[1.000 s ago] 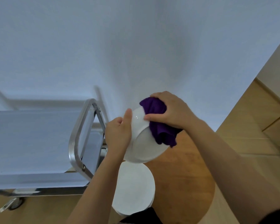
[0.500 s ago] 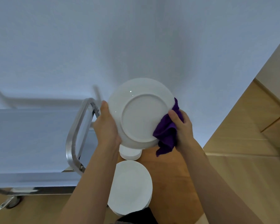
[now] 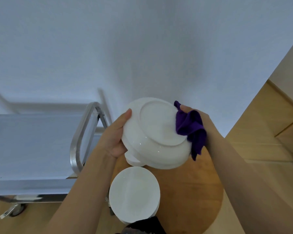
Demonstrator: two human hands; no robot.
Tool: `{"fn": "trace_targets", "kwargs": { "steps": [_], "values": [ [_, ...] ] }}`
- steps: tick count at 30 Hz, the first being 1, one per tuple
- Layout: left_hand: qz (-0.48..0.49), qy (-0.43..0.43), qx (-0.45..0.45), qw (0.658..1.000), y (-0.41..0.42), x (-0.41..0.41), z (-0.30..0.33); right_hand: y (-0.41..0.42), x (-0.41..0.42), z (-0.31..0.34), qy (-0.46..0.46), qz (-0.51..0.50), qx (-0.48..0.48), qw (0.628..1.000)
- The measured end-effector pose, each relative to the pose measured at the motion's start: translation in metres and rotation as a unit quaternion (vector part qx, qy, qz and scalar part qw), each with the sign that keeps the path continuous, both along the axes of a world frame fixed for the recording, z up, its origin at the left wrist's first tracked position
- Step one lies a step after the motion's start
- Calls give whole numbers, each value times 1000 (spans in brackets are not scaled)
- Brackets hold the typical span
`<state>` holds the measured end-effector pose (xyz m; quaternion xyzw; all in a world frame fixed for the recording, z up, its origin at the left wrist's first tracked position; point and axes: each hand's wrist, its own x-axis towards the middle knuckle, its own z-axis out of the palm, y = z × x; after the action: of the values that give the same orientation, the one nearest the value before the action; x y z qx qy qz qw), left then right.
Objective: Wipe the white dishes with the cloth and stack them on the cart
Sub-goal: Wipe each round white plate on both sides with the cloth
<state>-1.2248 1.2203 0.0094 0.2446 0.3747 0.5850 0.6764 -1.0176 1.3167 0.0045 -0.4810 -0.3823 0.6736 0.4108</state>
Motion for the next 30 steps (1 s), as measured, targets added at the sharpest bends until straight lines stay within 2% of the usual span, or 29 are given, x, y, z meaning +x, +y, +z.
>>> {"fn": "trace_targets", "kwargs": {
  "steps": [4,5,7,9,12,14,17,19,21,23,27,30],
  "values": [
    [108,-26,-9,994,9,9,-3,-27,-17,-18,38,-37,-3,999],
    [138,-36,-9,990,12,16,-4,-36,-26,-22,18,-57,18,998],
    [183,-28,1,983,17,30,-6,-50,-45,-28,-83,-94,95,988],
    [206,26,15,978,19,38,-9,-62,-60,-33,-115,-111,139,977],
    [226,100,20,969,15,29,-10,-71,-60,-41,-153,-81,172,970],
    [230,142,15,963,11,17,-12,-67,-48,-43,-203,-119,200,951],
    [198,202,-3,959,0,14,-20,-42,-41,-37,-147,-191,179,954],
    [160,221,-6,962,-7,26,-26,-21,-51,-26,-150,-157,182,959],
    [135,245,-2,960,-10,40,-31,-8,-65,-18,-205,-78,206,954],
    [150,251,-9,956,-9,47,-31,-6,-78,-13,-240,-20,225,944],
    [205,251,-28,946,-4,38,-25,-24,-94,-5,-237,58,289,926],
    [239,235,-92,938,-3,35,-27,-38,-95,-7,-269,89,344,895]
  ]
}}
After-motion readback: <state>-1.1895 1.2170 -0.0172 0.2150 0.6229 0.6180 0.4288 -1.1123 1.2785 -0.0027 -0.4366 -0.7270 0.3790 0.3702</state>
